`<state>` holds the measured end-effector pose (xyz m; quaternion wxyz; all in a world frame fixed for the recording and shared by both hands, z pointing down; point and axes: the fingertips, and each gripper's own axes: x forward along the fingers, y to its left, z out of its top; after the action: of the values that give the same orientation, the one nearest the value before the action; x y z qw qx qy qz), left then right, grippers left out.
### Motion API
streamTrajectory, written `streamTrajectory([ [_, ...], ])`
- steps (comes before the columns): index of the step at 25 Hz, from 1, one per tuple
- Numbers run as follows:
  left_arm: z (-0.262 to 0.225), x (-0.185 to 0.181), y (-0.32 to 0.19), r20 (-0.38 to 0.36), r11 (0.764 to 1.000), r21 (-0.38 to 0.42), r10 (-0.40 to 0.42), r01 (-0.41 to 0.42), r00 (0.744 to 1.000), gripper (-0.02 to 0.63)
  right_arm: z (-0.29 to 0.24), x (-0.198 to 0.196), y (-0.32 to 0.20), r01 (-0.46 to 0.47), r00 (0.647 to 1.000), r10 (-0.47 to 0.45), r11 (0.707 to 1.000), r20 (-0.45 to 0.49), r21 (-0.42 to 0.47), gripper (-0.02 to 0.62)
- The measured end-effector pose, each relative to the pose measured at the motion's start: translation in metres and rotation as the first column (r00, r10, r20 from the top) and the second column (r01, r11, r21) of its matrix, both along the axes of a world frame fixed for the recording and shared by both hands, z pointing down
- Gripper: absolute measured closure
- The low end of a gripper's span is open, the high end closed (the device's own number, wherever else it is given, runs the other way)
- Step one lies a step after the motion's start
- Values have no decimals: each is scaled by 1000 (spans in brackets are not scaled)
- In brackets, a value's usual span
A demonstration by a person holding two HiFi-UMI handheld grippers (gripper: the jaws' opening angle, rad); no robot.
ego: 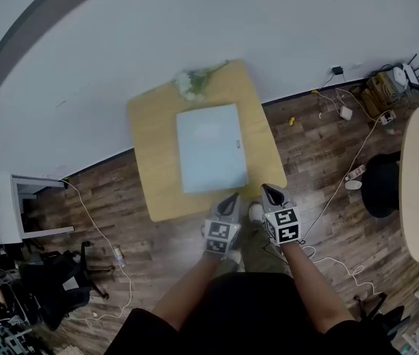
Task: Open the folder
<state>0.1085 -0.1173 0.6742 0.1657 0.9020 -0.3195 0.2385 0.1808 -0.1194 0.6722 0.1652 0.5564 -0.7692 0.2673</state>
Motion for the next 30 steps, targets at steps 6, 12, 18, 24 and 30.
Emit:
streamTrajectory([
  [6,53,14,-25,137,999,-28,22,-19,990,601,62,-12,-39,111,990,-101,988,95,-112,571],
  [12,76,18,-41,184,999,-46,25,-17,983,571,104,-17,-56,198,978,-181,961,102,-194,565],
  [18,96,23,-38,255,995,-64,89,-75,963,540,124,-22,-62,258,960,-222,935,168,-243,508],
  [24,105,25,-43,322,992,-35,126,-122,938,457,127,-25,-67,270,957,-228,926,180,-265,506],
  [30,119,23,-44,464,980,-15,184,-200,867,428,128,-25,-69,293,952,-254,916,170,-273,505],
])
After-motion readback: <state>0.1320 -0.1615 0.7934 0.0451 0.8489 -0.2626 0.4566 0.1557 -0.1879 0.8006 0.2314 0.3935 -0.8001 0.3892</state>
